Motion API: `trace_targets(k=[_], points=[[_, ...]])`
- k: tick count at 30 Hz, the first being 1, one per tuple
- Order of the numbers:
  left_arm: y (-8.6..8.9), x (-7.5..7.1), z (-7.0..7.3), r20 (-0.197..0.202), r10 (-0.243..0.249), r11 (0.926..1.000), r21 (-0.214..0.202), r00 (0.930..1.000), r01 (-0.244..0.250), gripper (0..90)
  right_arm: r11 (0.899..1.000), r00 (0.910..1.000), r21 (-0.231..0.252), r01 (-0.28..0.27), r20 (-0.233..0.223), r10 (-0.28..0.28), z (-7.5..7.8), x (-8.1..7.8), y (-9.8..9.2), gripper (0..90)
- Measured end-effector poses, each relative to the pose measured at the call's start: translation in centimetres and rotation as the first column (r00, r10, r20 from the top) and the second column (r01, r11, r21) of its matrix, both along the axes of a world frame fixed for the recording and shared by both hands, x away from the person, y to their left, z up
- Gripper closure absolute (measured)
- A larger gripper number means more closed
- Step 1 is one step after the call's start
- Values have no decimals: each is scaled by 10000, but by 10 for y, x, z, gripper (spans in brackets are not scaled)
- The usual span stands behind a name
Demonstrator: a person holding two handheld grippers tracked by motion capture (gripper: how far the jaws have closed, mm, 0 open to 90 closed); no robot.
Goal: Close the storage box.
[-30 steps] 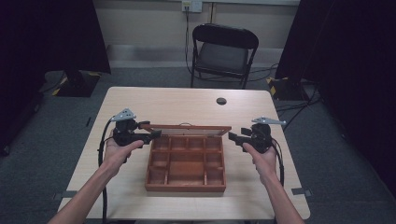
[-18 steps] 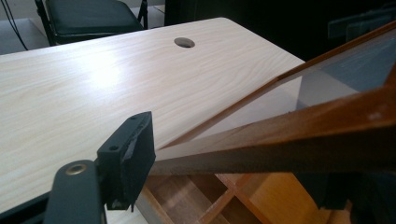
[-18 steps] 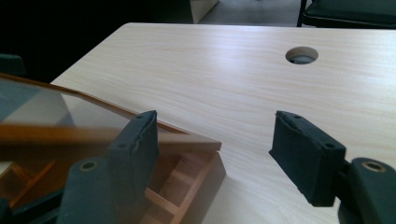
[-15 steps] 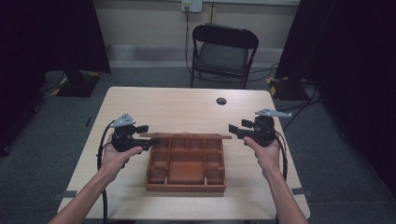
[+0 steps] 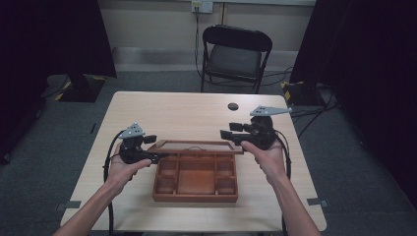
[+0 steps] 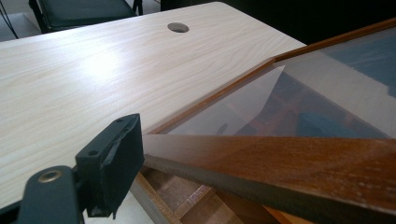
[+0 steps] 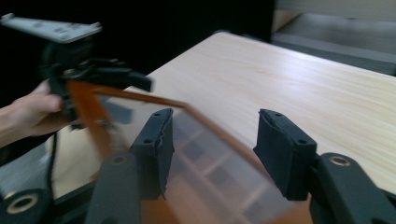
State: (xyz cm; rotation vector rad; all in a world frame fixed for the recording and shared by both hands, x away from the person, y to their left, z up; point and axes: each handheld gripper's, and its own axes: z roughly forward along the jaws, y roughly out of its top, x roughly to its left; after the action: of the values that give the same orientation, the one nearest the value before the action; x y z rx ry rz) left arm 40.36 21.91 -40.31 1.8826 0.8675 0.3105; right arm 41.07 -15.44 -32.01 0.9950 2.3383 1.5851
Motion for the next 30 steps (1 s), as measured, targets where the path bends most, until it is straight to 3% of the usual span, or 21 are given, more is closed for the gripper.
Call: trace_targets(k=[3,8,9,11,15,20,22,24,26,30], points=[[0,-1,-1,72,-4,10000,-34,10000,5,157,9955,9957,-217,-926,-107,924,5,-6,22,514],[0,-3,-2,95,-44,10000,-74,9999,44,156,9866,9863,-215,-1616,-371,1607,8,-7,38,613],[0,-4,-3,130,-57,10000,-25,9999,57,156,9778,9759,-150,-2092,-668,2078,9,-6,43,658],[0,-4,-3,148,-57,10000,10,9999,57,156,9704,9674,-179,-2407,-857,2384,7,-5,49,683],[0,-5,-5,83,-35,10000,45,10000,34,155,9618,9570,-311,-2719,-1133,2669,2,-5,57,727],[0,-8,-7,125,24,9998,209,9999,-27,158,9568,9503,-426,-2876,-1367,2796,-4,-5,62,752],[0,-8,-8,84,-16,9998,200,10000,15,158,9500,9385,-101,-3121,-1585,3066,-7,-4,64,773],[-1,-9,-8,100,-20,9998,219,9999,18,159,9469,9393,-592,-3161,-1602,3035,-8,-5,68,775],[-1,-10,-9,81,-42,9997,246,10000,40,160,9427,9370,-618,-3278,-1486,3160,-10,-6,70,772],[-1,-9,-9,114,-65,9996,258,9999,62,160,9440,9364,-562,-3250,-1586,3130,-11,-5,71,788]])
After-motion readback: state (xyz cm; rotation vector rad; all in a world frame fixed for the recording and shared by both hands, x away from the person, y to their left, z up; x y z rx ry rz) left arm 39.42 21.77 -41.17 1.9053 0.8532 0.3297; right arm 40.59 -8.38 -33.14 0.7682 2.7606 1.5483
